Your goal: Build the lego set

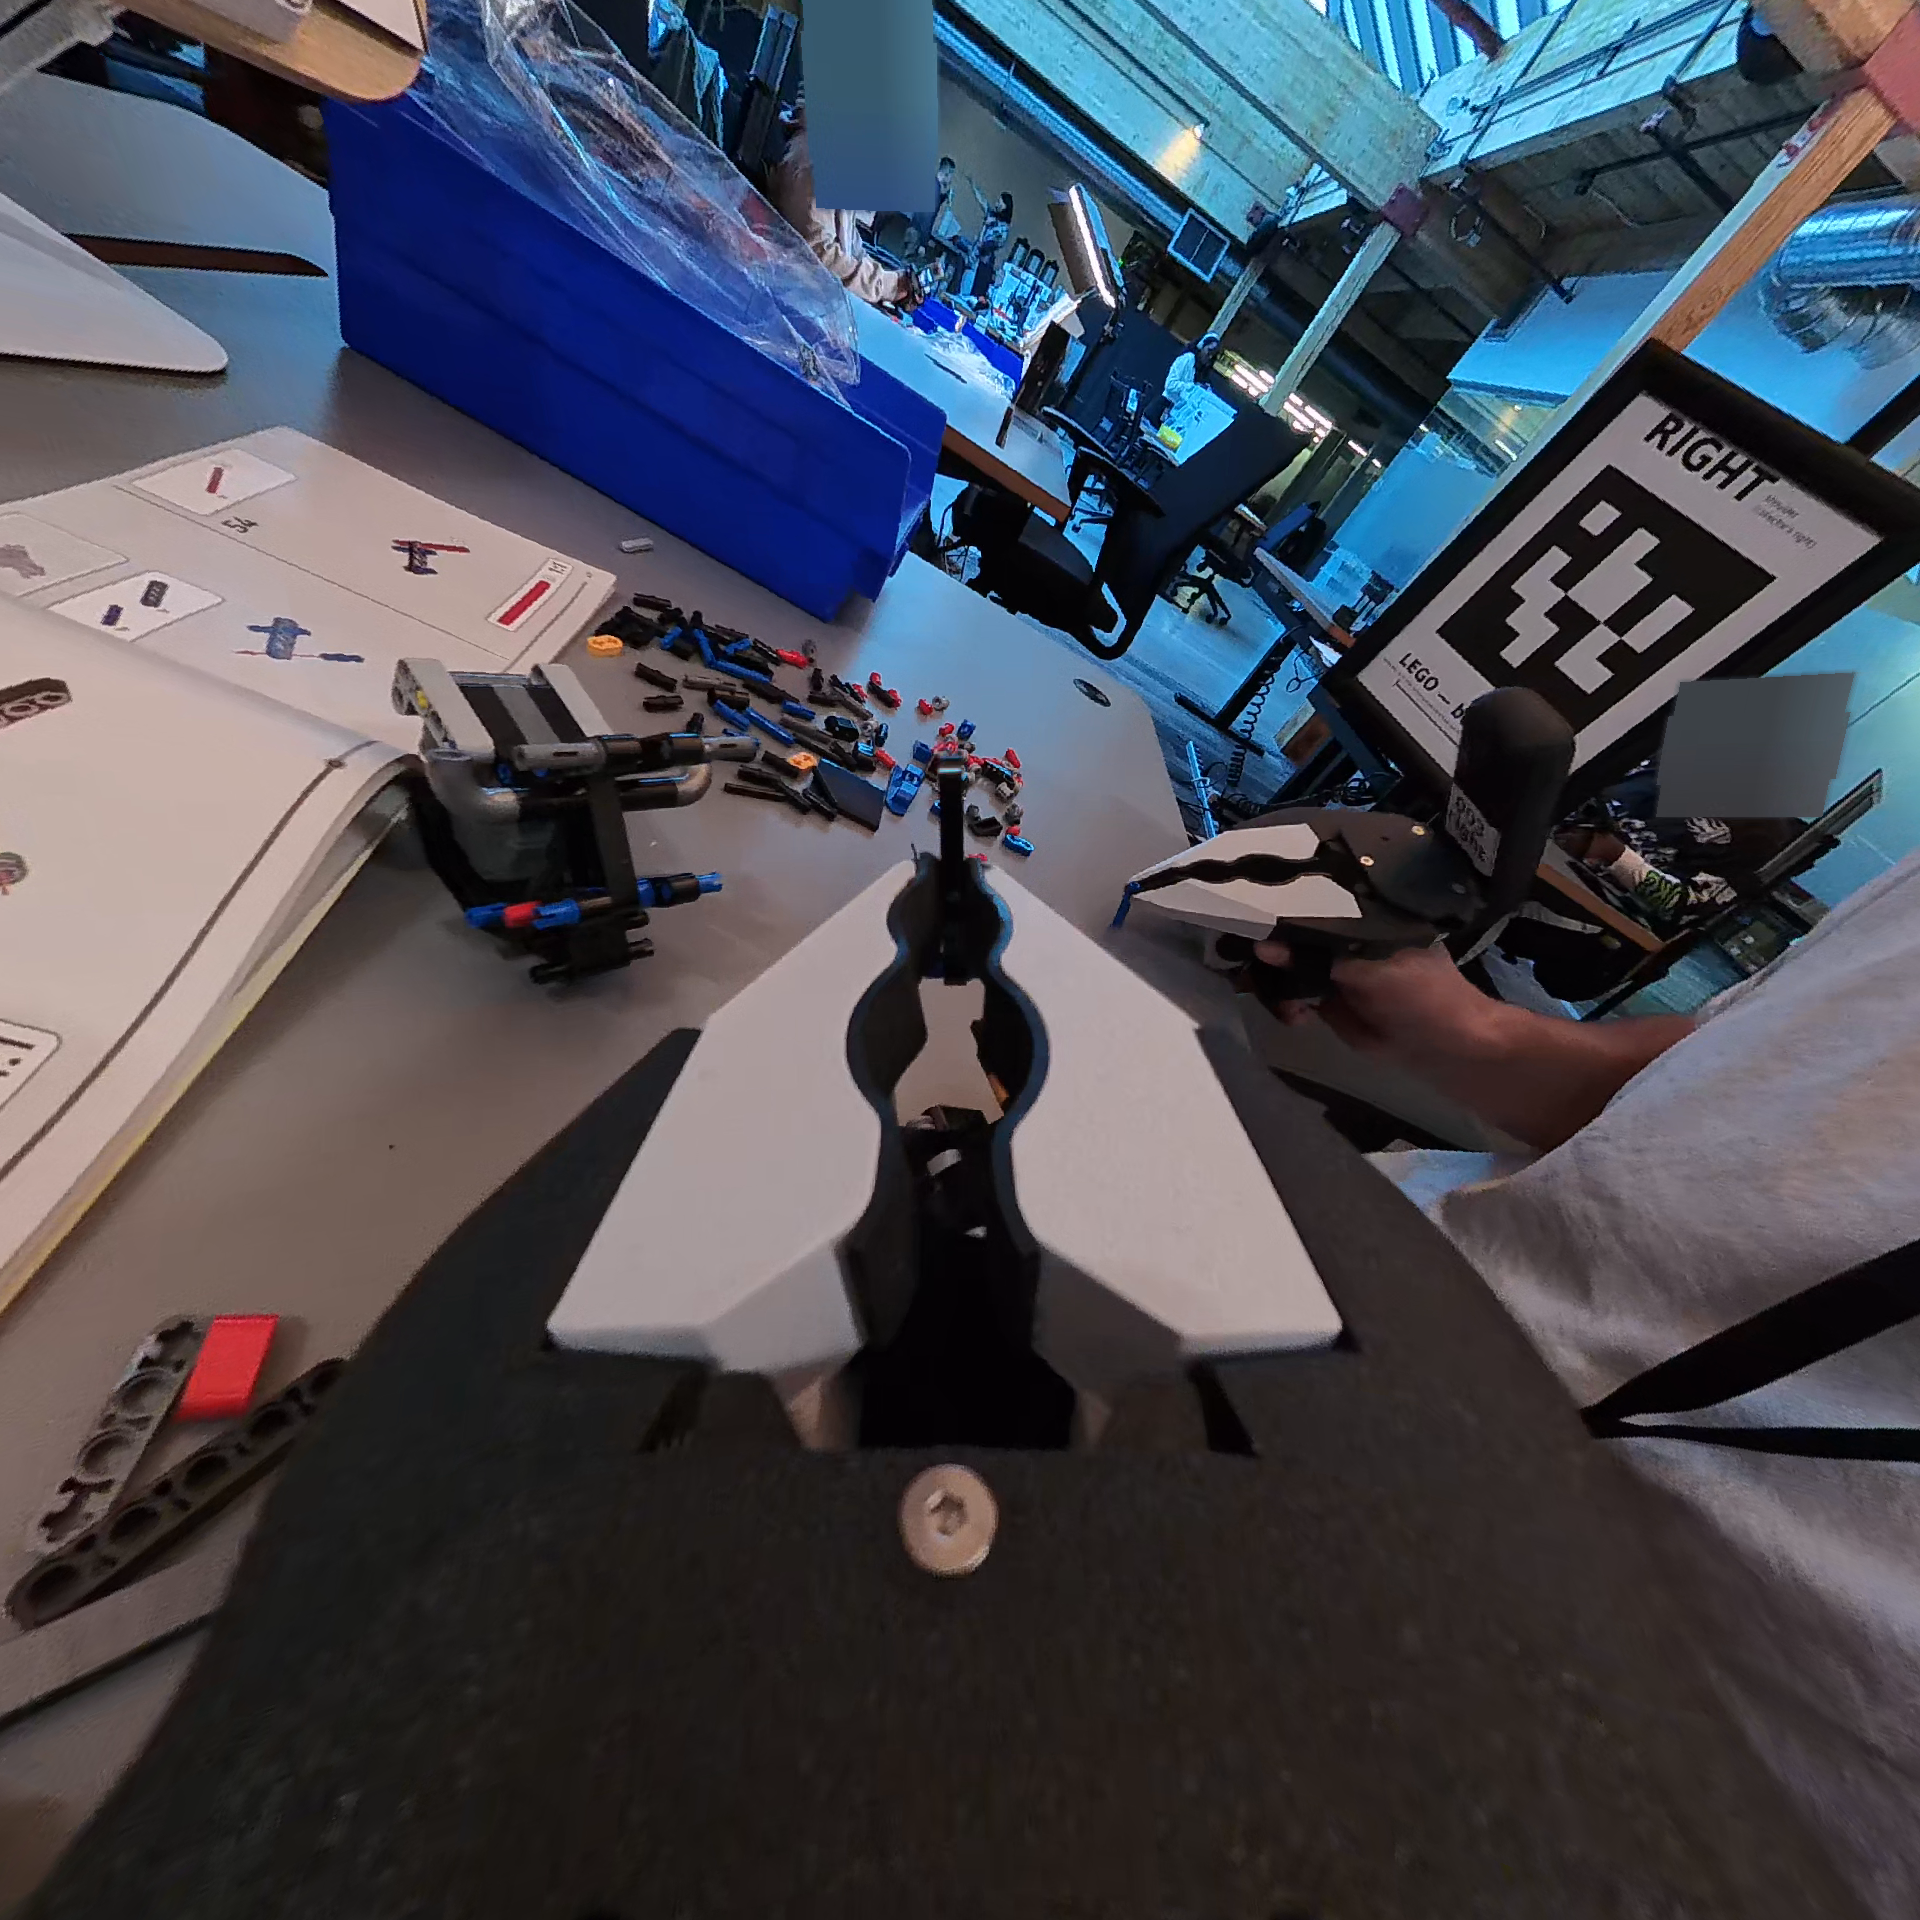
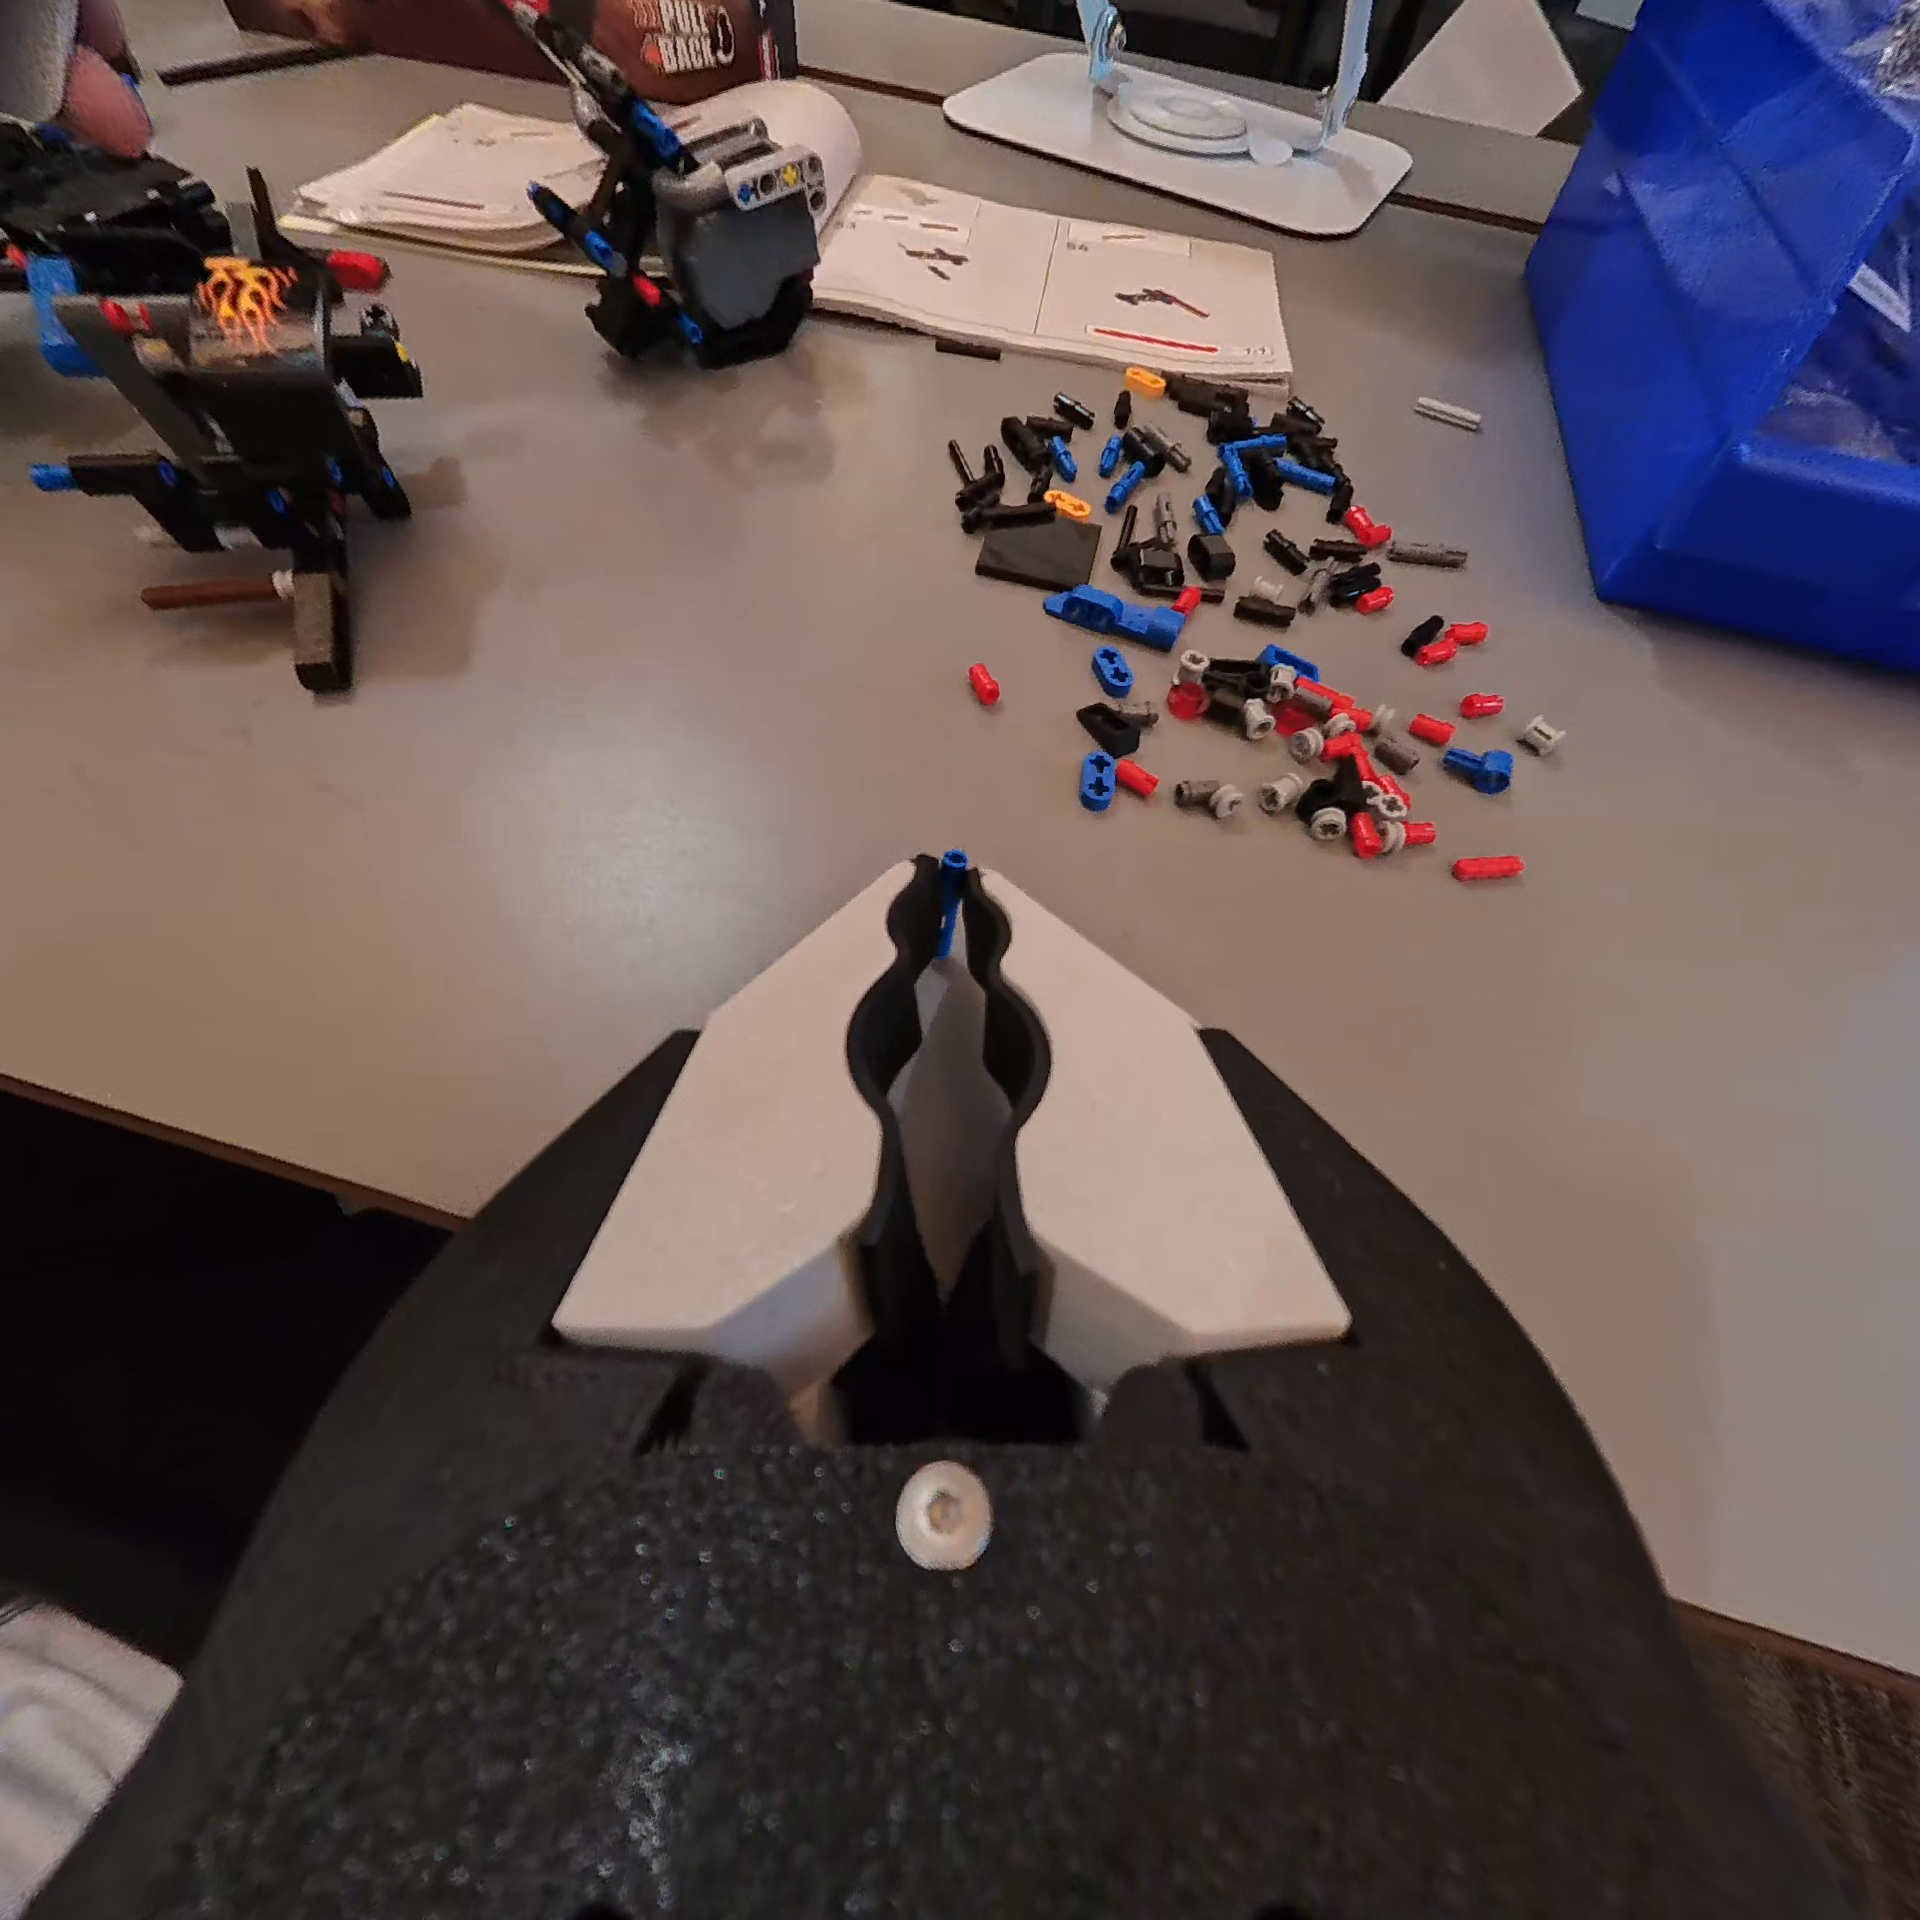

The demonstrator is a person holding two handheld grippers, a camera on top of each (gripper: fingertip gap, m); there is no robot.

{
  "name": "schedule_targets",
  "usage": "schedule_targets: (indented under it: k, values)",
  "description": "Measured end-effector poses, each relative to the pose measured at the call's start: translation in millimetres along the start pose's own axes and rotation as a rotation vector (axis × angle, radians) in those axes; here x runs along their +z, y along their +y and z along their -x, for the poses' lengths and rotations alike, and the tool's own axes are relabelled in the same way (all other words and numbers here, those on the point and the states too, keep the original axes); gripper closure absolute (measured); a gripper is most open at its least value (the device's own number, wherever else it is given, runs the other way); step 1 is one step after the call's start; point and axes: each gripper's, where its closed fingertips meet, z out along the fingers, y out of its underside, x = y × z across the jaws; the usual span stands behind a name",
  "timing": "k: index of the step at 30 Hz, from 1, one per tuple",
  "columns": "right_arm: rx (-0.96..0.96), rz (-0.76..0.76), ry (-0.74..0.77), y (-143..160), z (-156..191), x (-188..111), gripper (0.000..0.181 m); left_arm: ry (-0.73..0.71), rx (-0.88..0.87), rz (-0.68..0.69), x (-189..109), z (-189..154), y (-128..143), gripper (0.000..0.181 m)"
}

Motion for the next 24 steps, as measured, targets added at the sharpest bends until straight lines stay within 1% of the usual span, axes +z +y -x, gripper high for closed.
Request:
schedule_targets:
  k: [12,15,17,18,20,22,24]
  values:
    - [-0.029,0.045,-0.016,5,2,-3,0.178,-0.004,0.020,0.008,0,-2,0,0.180]
    - [-0.061,0.013,-0.047,-8,6,-1,0.178,-0.011,0.037,0.016,1,-2,1,0.180]
    - [-0.123,-0.020,-0.119,-30,14,2,0.178,-0.008,0.054,0.029,2,-5,3,0.180]
    - [-0.147,-0.062,-0.198,-48,22,3,0.178,-0.001,0.061,0.035,3,-7,3,0.180]
    - [-0.120,-0.157,-0.416,-91,48,5,0.178,0.034,0.074,0.053,6,-17,6,0.180]
    - [-0.032,-0.256,-0.583,-141,66,11,0.178,0.071,0.082,0.054,8,-26,7,0.180]
    - [-0.008,-0.341,-0.743,-182,88,23,0.178,0.112,0.056,0.054,10,-32,9,0.181]
